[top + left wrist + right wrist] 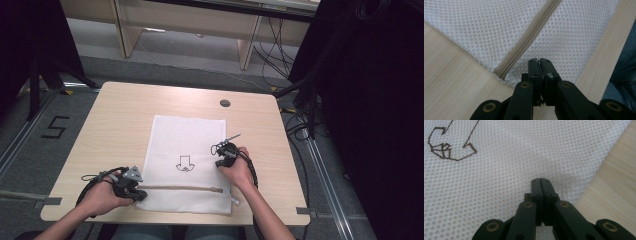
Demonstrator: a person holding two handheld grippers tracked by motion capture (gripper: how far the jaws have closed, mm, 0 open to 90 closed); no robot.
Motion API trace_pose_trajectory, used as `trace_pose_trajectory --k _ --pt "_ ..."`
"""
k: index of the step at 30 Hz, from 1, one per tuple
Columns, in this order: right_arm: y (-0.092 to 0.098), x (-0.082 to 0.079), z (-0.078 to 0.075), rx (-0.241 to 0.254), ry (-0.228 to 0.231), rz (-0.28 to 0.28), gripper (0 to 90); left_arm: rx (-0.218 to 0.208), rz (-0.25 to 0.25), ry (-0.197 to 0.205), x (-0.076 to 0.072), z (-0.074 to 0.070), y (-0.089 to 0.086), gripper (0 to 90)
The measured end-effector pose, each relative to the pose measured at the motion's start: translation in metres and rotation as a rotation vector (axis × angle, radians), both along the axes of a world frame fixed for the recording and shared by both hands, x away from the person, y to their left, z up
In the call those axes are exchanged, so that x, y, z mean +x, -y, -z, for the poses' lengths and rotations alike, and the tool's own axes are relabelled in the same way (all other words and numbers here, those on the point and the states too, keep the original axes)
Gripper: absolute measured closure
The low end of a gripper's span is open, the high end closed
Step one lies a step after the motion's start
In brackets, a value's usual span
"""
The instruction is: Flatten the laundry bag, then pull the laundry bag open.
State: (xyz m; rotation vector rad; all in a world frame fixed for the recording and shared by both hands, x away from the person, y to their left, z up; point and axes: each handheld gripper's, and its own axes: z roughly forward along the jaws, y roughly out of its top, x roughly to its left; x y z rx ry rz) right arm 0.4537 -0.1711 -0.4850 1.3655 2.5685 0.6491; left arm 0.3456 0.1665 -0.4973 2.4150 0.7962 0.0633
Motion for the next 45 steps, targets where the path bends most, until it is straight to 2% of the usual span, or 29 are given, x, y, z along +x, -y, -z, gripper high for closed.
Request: trace_pose_trajectory --k 3,4,6,9,10,11,13,14,15,16,17,18,19,20,21,22,23,24,25,30,34,35,37,39,40,41,42,44,45 --pt "0.003 0.001 0.002 0.008 0.02 -0.009 90.0 0.042 0.043 0.002 0.002 -0.002 -0.002 86.5" --pt "0.003 0.0 0.002 0.031 0.005 0.002 87.6 -0.006 0.003 -0.005 0.0 0.0 0.0 86.0" --pt "0.006 -0.001 -0.001 0.044 0.038 0.017 82.8 0.023 0.054 -0.002 0.003 -0.002 -0.005 83.2" --pt "0.013 -0.01 -0.013 0.095 0.099 0.009 80.0 -0.034 0.038 0.002 0.005 -0.003 -0.006 80.4" --pt "0.017 -0.012 -0.018 0.11 0.12 -0.006 78.8 -0.057 0.037 0.015 0.005 -0.004 -0.005 79.8" --pt "0.019 -0.018 -0.022 0.133 0.129 0.033 77.5 -0.097 0.022 0.035 0.006 -0.004 -0.003 79.0" --pt "0.026 -0.026 -0.027 0.163 0.142 0.047 73.2 -0.161 -0.007 0.061 0.006 -0.004 0.002 75.5" --pt "0.03 -0.03 -0.03 0.161 0.13 0.053 71.6 -0.176 -0.002 0.082 0.006 -0.004 0.005 72.5" --pt "0.034 -0.034 -0.028 0.19 0.144 0.057 70.8 -0.179 0.01 0.108 0.007 -0.004 0.007 69.7" --pt "0.04 -0.037 -0.028 0.175 0.15 0.04 70.4 -0.186 0.015 0.131 0.006 -0.004 0.009 66.7" --pt "0.043 -0.042 -0.026 0.197 0.168 0.051 69.9 -0.182 0.018 0.16 0.007 -0.004 0.011 63.8" --pt "0.048 -0.044 -0.022 0.179 0.212 0.019 69.9 -0.178 0.019 0.168 0.008 -0.005 0.013 62.0" --pt "0.05 -0.049 -0.022 0.191 0.184 0.048 69.9 -0.182 0.012 0.181 0.009 -0.004 0.015 60.8" --pt "0.054 -0.051 -0.021 0.178 0.182 0.028 69.9 -0.191 0.005 0.184 0.01 -0.004 0.017 59.5" --pt "0.054 -0.055 -0.02 0.197 0.171 0.045 70.0 -0.184 0.004 0.19 0.011 -0.003 0.018 58.0" --pt "0.056 -0.057 -0.022 0.165 0.159 0.017 71.0 -0.19 0.002 0.194 0.012 -0.002 0.019 55.9" --pt "0.056 -0.06 -0.023 0.171 0.132 0.027 71.8 -0.192 0.0 0.197 0.013 -0.001 0.02 54.2" --pt "0.057 -0.06 -0.021 0.177 0.17 0.013 72.9 -0.189 -0.001 0.199 0.014 -0.001 0.02 52.5" --pt "0.057 -0.062 -0.023 0.145 0.138 0.013 74.2 -0.173 -0.001 0.206 0.015 -0.002 0.019 50.4" --pt "0.059 -0.064 -0.024 0.115 0.127 0.011 84.1 -0.247 -0.092 0.167 0.02 -0.001 0.017 41.1" --pt "0.057 -0.068 -0.026 0.115 0.121 0.013 90.0 -0.231 -0.118 0.179 0.024 -0.002 0.011 40.0" --pt "0.057 -0.068 -0.025 0.124 0.122 0.018 90.0 -0.266 -0.139 0.17 0.023 -0.001 0.011 39.7" --pt "0.056 -0.069 -0.027 0.124 0.112 0.012 90.0 -0.251 -0.123 0.179 0.024 -0.001 0.009 39.6" --pt "0.055 -0.071 -0.028 0.136 0.104 0.02 90.0 -0.295 -0.144 0.179 0.022 -0.003 0.01 45.3" --pt "0.056 -0.071 -0.03 0.116 0.09 0.009 90.0 -0.315 -0.134 0.178 0.022 -0.004 0.01 46.9" --pt "0.054 -0.072 -0.031 0.15 0.081 0.01 90.0 -0.33 -0.137 0.163 0.022 -0.005 0.011 48.1" --pt "0.052 -0.072 -0.03 0.163 0.082 0.012 90.0 -0.333 -0.142 0.17 0.022 -0.004 0.012 48.3" --pt "0.05 -0.076 -0.033 0.174 0.024 0.03 90.0 -0.31 -0.133 0.196 0.024 -0.004 0.014 48.3" --pt "0.052 -0.074 -0.032 0.162 0.04 0.007 90.0 -0.303 -0.128 0.192 0.025 -0.004 0.014 48.3"
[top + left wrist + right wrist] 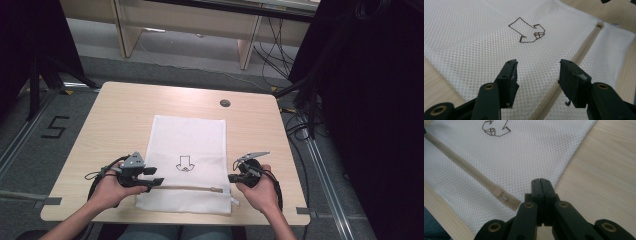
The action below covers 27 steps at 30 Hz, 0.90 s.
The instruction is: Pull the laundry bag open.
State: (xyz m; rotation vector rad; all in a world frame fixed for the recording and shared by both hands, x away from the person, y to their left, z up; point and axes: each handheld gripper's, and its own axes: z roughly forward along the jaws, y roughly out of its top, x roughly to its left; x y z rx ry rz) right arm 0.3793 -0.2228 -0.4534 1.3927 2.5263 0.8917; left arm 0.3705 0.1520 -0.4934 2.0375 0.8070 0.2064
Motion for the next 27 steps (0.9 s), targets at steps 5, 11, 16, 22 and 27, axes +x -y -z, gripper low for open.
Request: trace_pose_trajectory --k 5,11,16,22,27 --pt "0.002 -0.005 0.001 0.016 -0.069 0.042 90.0 -0.011 0.004 0.012 0.003 0.0 0.006 46.5" --pt "0.0 -0.01 0.004 -0.009 -0.121 0.057 90.0 -0.008 0.04 0.023 0.003 0.0 0.013 46.6" --pt "-0.007 -0.008 0.009 -0.031 -0.148 0.066 90.0 -0.03 0.062 0.04 0.001 0.0 0.023 48.9" --pt "-0.014 -0.001 0.019 -0.064 -0.182 0.036 90.0 -0.007 0.112 0.044 -0.001 0.0 0.039 50.6" --pt "-0.023 0.003 0.027 -0.116 -0.239 0.034 90.0 -0.006 0.169 0.026 -0.004 0.0 0.053 54.5"
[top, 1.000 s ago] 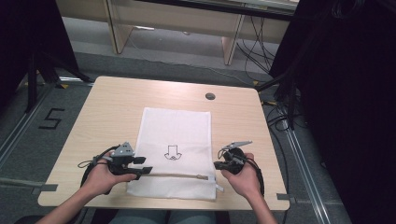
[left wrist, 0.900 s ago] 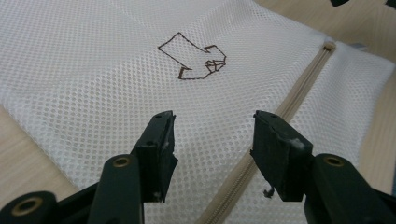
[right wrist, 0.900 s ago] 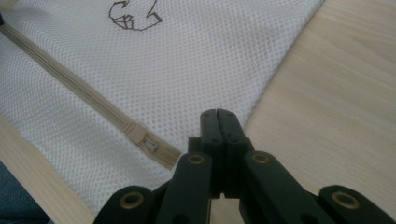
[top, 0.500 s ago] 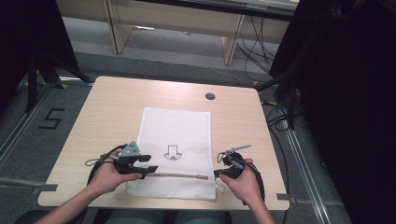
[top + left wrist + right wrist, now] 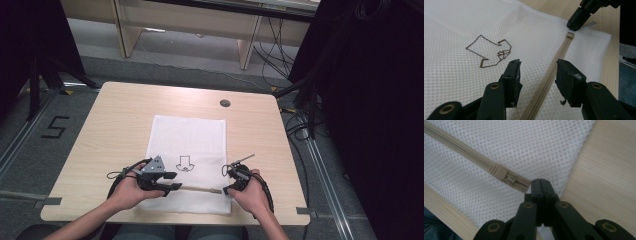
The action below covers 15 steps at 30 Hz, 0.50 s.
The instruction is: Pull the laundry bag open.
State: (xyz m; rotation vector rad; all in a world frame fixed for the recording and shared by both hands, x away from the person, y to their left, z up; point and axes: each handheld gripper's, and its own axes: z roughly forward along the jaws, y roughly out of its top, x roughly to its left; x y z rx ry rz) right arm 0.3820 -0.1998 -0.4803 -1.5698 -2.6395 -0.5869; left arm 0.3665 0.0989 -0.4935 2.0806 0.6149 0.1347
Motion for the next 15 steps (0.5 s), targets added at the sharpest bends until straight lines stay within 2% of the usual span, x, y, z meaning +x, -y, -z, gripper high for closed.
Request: trace_pose_trajectory --k 1,3,4,5,8,9,10,11,12,13,15 --pt "-0.002 -0.001 -0.002 -0.015 -0.008 0.014 90.0 0.005 0.0 0.018 -0.001 0.0 0.003 55.1" --pt "-0.003 -0.001 -0.001 -0.025 0.014 -0.017 90.0 0.006 0.009 0.014 -0.003 -0.001 0.007 55.7" --pt "-0.004 -0.003 -0.002 -0.035 0.021 -0.003 90.0 0.009 0.02 0.026 -0.002 -0.001 0.008 55.9" --pt "-0.005 -0.003 0.0 -0.041 0.036 0.0 90.0 -0.002 0.014 0.015 -0.002 -0.001 0.011 56.1" --pt "-0.005 -0.003 0.0 -0.043 0.032 0.001 90.0 0.018 0.045 0.004 -0.001 -0.002 0.019 56.1" --pt "-0.005 -0.003 -0.001 -0.051 0.007 0.005 90.0 0.018 0.052 0.005 0.0 -0.001 0.023 56.1" --pt "-0.004 -0.002 -0.001 -0.046 0.008 -0.001 90.0 0.025 0.061 0.005 0.0 -0.001 0.026 56.2" --pt "-0.004 -0.002 0.0 -0.022 0.027 -0.012 90.0 0.027 0.07 0.006 0.002 -0.001 0.029 56.5" --pt "-0.005 -0.002 0.0 -0.046 0.023 0.002 90.0 0.03 0.077 0.005 0.003 -0.001 0.031 56.5" --pt "-0.005 -0.003 0.001 -0.042 0.038 0.005 90.0 0.023 0.078 0.0 0.004 -0.001 0.034 56.6" --pt "-0.004 -0.003 -0.001 -0.036 0.021 -0.007 90.0 0.028 0.089 0.005 0.006 -0.003 0.039 57.3"
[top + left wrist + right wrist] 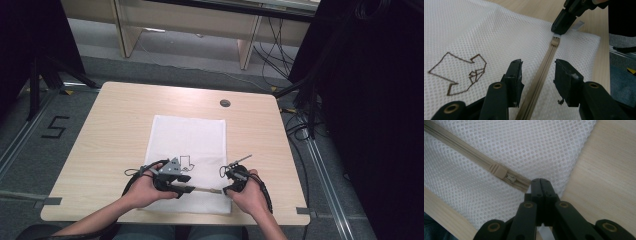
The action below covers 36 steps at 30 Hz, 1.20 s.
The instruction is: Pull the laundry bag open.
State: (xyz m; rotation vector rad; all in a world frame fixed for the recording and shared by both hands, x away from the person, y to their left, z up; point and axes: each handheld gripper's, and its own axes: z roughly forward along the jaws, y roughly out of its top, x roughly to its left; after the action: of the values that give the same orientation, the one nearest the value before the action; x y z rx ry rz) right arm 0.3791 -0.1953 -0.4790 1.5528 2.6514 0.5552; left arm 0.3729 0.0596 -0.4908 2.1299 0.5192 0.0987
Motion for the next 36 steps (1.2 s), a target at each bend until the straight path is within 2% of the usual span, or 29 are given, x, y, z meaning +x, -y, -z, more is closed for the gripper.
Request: trace_pose_trajectory --k 1,3,4,5,6,7,11,14,17,19,20,21,24,25,30,31,35,36 --pt "-0.001 -0.001 -0.001 -0.009 -0.017 0.018 90.0 0.004 0.006 0.003 0.001 0.0 0.002 57.7" --pt "-0.002 -0.001 -0.001 -0.012 -0.017 0.018 90.0 0.008 0.014 0.007 0.003 -0.001 0.007 58.5" --pt "-0.001 -0.001 0.0 -0.008 0.003 -0.002 90.0 0.004 0.024 0.012 0.003 -0.001 0.009 58.9" --pt "-0.002 -0.002 0.0 0.003 -0.011 0.014 90.0 -0.003 0.023 0.001 0.003 -0.001 0.012 59.2" --pt "-0.001 -0.001 0.0 -0.002 0.01 -0.011 90.0 0.005 0.03 -0.004 0.003 -0.002 0.013 59.6" --pt "-0.001 -0.001 0.0 -0.003 0.014 -0.016 90.0 0.007 0.04 0.01 0.004 -0.002 0.015 60.2" --pt "-0.001 -0.001 0.0 -0.01 0.017 -0.017 90.0 0.021 0.056 0.02 0.006 -0.004 0.022 61.9" --pt "-0.001 -0.001 0.0 -0.009 0.014 -0.018 90.0 -0.003 0.058 -0.022 0.005 -0.004 0.027 64.2" --pt "0.0 0.0 0.001 -0.004 0.023 -0.027 90.0 0.02 0.08 0.002 0.007 -0.004 0.03 64.9" --pt "0.0 0.0 0.001 0.001 0.021 -0.019 90.0 0.013 0.071 -0.01 0.006 -0.004 0.033 65.3" --pt "0.0 -0.001 0.0 -0.002 0.007 -0.004 90.0 0.027 0.08 -0.006 0.007 -0.004 0.034 65.5" --pt "0.001 0.0 0.001 0.002 0.013 -0.013 90.0 0.035 0.091 -0.001 0.008 -0.005 0.036 65.6" --pt "0.0 -0.002 0.0 0.007 -0.002 0.008 90.0 0.048 0.104 -0.013 0.009 -0.006 0.04 65.7" --pt "0.001 0.0 0.001 0.005 0.009 -0.005 90.0 0.052 0.112 -0.017 0.01 -0.006 0.042 65.7" --pt "0.001 0.0 0.001 0.009 0.002 -0.002 90.0 0.084 0.138 -0.008 0.011 -0.007 0.05 66.1" --pt "0.001 -0.001 0.0 0.007 -0.006 0.015 90.0 0.091 0.148 -0.003 0.012 -0.007 0.052 66.5" --pt "0.002 0.0 0.001 0.017 -0.003 0.003 90.0 0.113 0.162 -0.01 0.013 -0.005 0.058 68.0" --pt "0.0 -0.002 -0.001 0.021 -0.033 0.041 90.0 0.12 0.17 -0.004 0.014 -0.004 0.059 68.1"
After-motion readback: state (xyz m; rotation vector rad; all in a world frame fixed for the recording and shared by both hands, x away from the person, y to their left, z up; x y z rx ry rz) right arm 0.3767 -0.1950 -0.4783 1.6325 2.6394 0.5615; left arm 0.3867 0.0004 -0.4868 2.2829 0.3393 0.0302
